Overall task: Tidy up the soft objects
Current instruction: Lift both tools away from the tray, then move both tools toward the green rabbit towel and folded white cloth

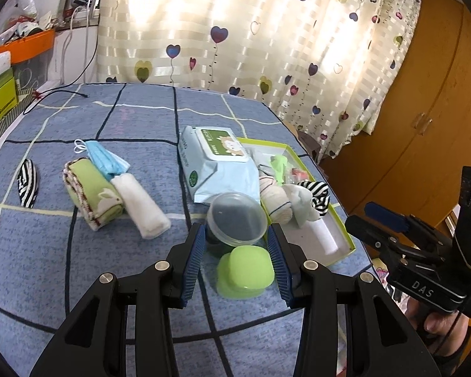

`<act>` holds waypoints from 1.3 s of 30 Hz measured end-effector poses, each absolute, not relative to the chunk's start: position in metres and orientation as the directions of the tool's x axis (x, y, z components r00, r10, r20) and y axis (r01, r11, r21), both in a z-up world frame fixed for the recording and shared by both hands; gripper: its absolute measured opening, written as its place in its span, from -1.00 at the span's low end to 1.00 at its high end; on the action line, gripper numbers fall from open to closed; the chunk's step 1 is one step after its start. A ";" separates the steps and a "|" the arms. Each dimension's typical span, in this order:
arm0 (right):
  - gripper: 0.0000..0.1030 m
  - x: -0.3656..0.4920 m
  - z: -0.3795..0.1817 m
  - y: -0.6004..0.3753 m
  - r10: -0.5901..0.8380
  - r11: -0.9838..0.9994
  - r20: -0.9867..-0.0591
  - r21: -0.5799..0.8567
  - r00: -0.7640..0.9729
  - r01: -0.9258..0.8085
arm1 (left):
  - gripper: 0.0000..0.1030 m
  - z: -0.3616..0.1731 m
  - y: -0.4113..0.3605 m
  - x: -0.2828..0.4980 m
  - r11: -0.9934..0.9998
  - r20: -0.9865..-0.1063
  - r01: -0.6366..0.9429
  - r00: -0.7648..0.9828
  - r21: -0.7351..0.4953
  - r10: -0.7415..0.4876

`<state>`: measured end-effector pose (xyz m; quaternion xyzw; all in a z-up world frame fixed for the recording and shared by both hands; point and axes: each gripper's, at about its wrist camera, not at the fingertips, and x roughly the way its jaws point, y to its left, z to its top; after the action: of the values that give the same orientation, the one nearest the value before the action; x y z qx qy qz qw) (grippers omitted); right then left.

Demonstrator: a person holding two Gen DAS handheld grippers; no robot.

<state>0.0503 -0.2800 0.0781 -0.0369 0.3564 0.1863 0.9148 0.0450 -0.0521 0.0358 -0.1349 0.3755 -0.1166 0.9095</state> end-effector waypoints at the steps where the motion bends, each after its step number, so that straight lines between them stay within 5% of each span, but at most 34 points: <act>1: 0.09 0.049 0.079 -0.278 0.317 0.926 -0.666 0.064 0.676 -0.371 | -0.17 0.036 -0.050 0.044 0.936 -0.650 0.108 0.693 -0.334 -0.312; 39: 0.11 0.056 0.077 -0.193 0.425 0.838 -0.684 0.049 0.593 -0.544 | -0.17 0.009 0.031 0.039 0.905 -0.647 -0.027 0.708 -0.425 -0.283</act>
<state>0.0564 -0.1934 0.0768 -0.0825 0.3596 0.2727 0.8885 0.0389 0.0311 0.0091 -0.2065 0.3756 -0.0713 0.9007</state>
